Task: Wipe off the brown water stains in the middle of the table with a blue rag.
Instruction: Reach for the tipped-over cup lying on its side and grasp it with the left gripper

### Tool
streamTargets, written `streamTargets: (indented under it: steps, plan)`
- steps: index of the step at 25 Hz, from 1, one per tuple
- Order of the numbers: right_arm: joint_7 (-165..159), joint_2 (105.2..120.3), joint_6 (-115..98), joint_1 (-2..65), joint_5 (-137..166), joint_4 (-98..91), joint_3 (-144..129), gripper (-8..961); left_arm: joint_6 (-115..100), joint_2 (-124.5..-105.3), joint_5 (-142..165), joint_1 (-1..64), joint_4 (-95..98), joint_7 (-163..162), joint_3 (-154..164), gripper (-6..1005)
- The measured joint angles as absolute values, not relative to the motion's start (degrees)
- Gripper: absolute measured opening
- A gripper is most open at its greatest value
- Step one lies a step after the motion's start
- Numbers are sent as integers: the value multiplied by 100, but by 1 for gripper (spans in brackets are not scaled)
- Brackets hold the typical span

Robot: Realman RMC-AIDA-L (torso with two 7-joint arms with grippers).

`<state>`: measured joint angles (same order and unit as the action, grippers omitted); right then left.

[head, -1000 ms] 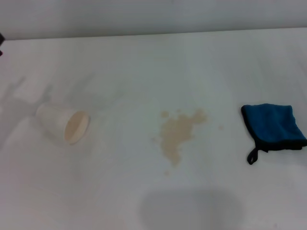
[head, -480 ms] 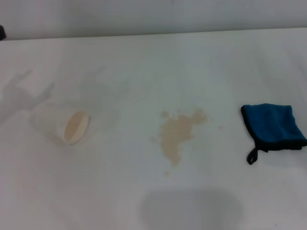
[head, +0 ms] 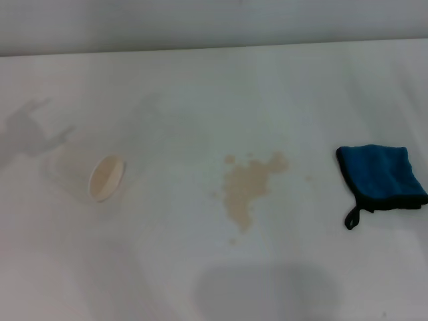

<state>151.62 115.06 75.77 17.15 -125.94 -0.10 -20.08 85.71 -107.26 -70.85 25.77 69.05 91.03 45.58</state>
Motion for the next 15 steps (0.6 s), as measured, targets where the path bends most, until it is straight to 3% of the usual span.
streamTargets:
  steps: [15]
  plan:
    - [14953, 11514, 7835, 1731, -12595, 127, -2003, 874, 8914, -10832, -5428, 2911, 7812, 9328, 4852, 876]
